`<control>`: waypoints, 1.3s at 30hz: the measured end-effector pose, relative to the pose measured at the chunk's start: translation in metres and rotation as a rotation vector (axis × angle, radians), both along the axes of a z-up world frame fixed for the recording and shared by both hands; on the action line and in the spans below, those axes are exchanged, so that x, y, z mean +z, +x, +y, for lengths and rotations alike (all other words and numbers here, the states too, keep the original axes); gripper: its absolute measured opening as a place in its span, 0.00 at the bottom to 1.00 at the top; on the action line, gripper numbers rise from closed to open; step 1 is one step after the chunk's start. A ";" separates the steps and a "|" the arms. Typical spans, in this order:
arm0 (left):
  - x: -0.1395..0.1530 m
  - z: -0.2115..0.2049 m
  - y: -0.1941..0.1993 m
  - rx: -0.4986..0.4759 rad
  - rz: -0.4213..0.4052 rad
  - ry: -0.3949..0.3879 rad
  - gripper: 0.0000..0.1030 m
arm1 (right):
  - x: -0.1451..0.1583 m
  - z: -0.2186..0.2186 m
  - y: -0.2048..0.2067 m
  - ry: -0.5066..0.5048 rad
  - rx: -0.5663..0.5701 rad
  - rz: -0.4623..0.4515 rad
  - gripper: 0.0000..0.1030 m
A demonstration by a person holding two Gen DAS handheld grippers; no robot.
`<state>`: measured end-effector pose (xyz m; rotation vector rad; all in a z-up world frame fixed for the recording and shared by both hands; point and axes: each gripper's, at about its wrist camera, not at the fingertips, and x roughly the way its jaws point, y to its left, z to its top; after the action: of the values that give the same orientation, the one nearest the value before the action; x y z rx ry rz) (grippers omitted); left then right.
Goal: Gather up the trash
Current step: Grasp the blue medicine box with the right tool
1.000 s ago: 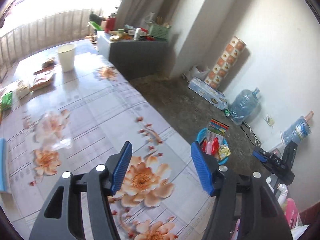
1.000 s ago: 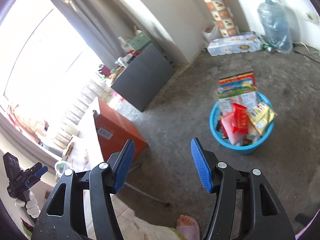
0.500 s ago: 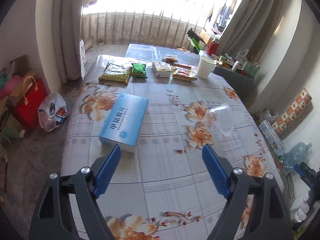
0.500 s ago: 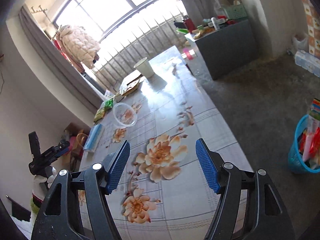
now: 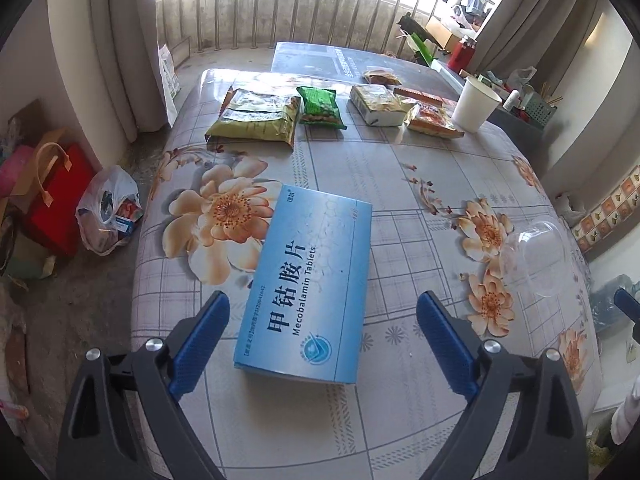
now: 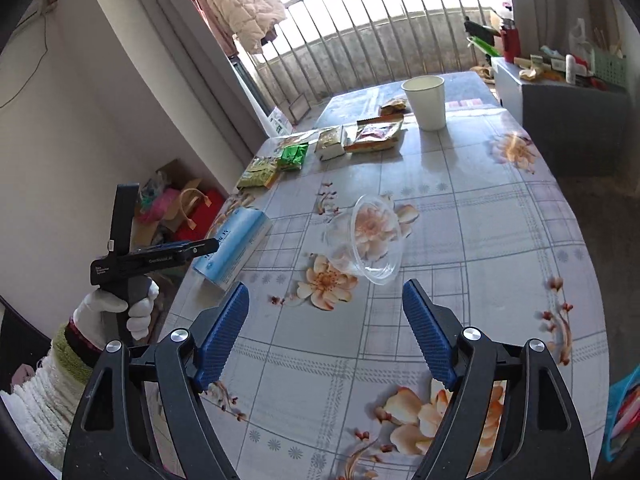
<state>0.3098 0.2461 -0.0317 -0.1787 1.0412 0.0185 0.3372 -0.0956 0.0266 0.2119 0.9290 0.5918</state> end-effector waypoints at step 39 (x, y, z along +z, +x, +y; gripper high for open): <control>-0.021 -0.135 -0.097 -0.236 0.127 -0.166 0.68 | -0.021 0.002 -0.040 -0.519 0.224 0.036 0.06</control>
<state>0.2125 0.1114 -0.0526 -0.2064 1.1860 -0.2741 0.2968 -0.0935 0.0057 -0.3523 1.1175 0.5330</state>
